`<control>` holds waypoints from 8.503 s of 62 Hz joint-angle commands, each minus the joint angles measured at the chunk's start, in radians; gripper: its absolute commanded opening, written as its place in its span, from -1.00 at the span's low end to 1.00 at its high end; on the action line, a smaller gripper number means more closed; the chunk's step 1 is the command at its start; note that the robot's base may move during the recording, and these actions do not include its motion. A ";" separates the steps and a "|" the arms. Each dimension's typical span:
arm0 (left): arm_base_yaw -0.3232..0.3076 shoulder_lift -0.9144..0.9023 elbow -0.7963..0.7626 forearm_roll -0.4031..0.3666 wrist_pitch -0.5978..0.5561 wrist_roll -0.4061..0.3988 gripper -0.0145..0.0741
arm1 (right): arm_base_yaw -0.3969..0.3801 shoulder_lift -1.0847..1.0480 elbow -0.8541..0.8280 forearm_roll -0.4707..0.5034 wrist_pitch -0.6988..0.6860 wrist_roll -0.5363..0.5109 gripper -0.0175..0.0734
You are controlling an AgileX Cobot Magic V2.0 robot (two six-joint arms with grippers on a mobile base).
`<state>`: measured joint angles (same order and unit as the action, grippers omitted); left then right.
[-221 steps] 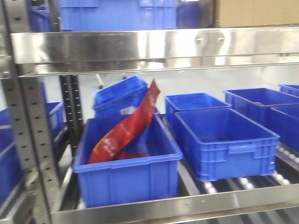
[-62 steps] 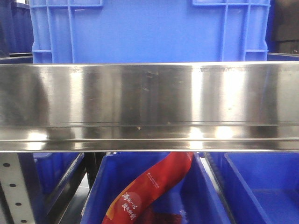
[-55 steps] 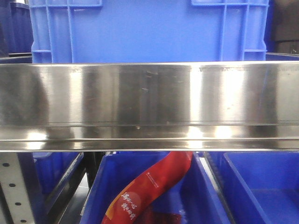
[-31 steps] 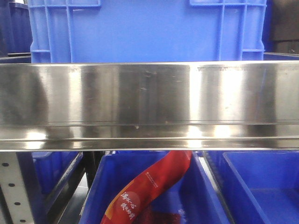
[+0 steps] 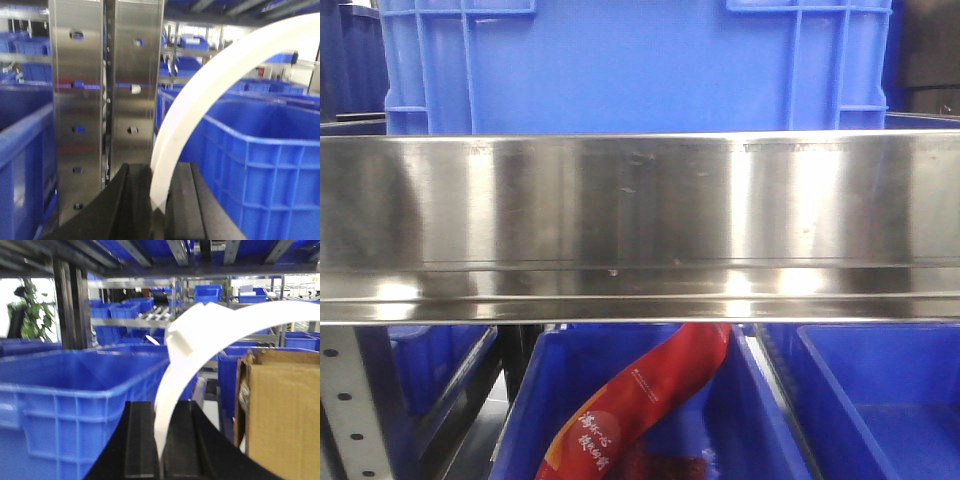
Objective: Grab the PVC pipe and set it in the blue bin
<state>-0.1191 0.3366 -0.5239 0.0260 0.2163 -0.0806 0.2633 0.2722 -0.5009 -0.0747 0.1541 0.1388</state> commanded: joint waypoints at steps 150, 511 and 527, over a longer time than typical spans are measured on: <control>-0.326 1.303 -1.135 -0.261 0.167 0.140 -0.29 | 0.337 1.135 -0.746 -0.023 -0.010 -0.009 -0.67; -0.335 0.348 -0.184 -0.242 -0.099 0.140 -0.92 | -0.224 -0.272 0.501 0.163 -0.185 -0.220 -0.97; -0.335 0.348 -0.184 -0.242 -0.099 0.140 -0.92 | -0.224 -0.272 0.501 0.163 -0.185 -0.220 -0.97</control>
<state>-0.4481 0.6900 -0.7103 -0.2170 0.1444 0.0615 0.0444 0.0033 -0.0021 0.0968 -0.0219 -0.0732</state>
